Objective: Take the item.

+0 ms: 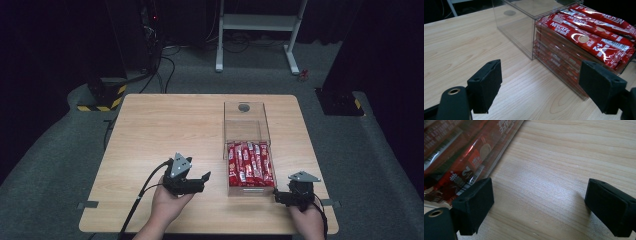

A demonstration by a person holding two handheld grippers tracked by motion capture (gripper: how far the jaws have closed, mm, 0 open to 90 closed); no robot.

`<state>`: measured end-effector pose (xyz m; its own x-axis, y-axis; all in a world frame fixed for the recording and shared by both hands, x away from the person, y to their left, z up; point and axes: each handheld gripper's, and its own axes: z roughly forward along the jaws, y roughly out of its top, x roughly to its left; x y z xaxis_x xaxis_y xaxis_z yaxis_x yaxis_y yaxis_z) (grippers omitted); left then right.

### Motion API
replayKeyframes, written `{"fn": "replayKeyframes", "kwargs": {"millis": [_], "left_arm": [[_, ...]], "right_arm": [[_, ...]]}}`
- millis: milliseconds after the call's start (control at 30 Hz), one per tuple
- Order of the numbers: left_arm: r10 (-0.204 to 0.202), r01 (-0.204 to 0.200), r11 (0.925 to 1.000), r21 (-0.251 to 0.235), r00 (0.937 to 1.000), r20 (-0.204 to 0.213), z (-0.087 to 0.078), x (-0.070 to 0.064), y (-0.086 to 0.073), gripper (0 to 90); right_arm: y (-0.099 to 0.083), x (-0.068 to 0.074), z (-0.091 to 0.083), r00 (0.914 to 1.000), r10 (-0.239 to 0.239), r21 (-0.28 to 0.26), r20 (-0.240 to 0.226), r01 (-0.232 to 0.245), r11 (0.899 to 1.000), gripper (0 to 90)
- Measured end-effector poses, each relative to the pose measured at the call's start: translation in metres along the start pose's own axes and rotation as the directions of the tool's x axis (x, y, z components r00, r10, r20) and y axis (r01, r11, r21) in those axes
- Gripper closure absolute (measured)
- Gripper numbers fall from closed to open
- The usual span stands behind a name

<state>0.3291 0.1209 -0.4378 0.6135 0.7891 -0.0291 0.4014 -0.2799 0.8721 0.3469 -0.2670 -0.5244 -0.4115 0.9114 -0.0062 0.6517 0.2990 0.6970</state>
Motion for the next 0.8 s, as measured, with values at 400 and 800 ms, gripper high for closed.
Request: {"fn": "replayKeyframes", "kwargs": {"millis": [400, 800], "left_arm": [[-0.018, 0.018, 0.9997, -0.016, 0.9990, 0.041, 0.012, -0.016, 0.009, 19.8], [-0.002, 0.003, 0.9997, -0.023, 0.9977, 0.068, 0.025, -0.029, 0.019, 19.9]], "right_arm": [[0.000, 0.000, 0.000, 1.0000, -0.003, 0.001, -0.003, 0.003, 1.000, 8.4], [0.000, 0.001, -0.001, 1.0000, -0.006, 0.001, -0.007, 0.006, 1.000, 8.5]]}}
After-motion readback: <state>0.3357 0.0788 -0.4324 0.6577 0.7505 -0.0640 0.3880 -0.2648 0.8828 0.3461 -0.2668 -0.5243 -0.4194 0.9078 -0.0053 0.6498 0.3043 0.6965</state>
